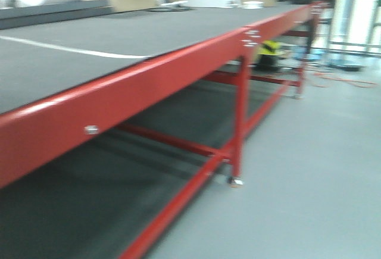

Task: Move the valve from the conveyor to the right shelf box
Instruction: 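Drive the base to the shelf of blue boxes holding both valves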

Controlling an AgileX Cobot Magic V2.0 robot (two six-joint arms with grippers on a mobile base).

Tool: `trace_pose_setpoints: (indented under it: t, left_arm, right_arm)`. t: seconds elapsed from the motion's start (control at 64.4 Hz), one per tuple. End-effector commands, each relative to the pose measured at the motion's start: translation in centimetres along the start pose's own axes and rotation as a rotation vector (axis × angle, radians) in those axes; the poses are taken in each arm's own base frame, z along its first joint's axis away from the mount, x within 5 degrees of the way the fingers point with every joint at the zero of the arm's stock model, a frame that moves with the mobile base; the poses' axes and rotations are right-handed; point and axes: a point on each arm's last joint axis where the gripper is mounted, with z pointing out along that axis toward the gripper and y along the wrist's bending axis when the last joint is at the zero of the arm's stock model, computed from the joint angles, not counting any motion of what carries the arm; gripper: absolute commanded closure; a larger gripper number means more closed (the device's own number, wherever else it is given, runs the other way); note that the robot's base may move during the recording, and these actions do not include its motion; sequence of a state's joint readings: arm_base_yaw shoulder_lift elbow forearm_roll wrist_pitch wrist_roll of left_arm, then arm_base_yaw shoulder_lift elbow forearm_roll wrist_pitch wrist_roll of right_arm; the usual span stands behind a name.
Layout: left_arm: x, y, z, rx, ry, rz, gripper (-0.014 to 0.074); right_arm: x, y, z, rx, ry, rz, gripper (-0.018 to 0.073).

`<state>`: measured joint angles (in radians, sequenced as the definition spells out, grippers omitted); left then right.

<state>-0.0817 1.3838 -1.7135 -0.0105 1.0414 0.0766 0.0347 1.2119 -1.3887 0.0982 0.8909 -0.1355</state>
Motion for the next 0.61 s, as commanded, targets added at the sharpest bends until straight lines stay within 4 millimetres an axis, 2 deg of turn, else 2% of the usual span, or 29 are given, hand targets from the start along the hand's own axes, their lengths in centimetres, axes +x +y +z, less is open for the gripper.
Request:
trace_pose_setpoints:
  t: [0.0, 0.59]
  left_arm:
    - [-0.63, -0.17, -0.74, 0.007, -0.065, -0.007, 0.0708]
    - [-0.63, -0.17, -0.74, 0.007, -0.065, -0.007, 0.0708]
  right_arm:
    - [-1.08, -0.16, -1.03, 0.019, -0.101, -0.004, 0.0722]
    - [-1.08, -0.16, -1.03, 0.019, -0.101, -0.004, 0.0722]
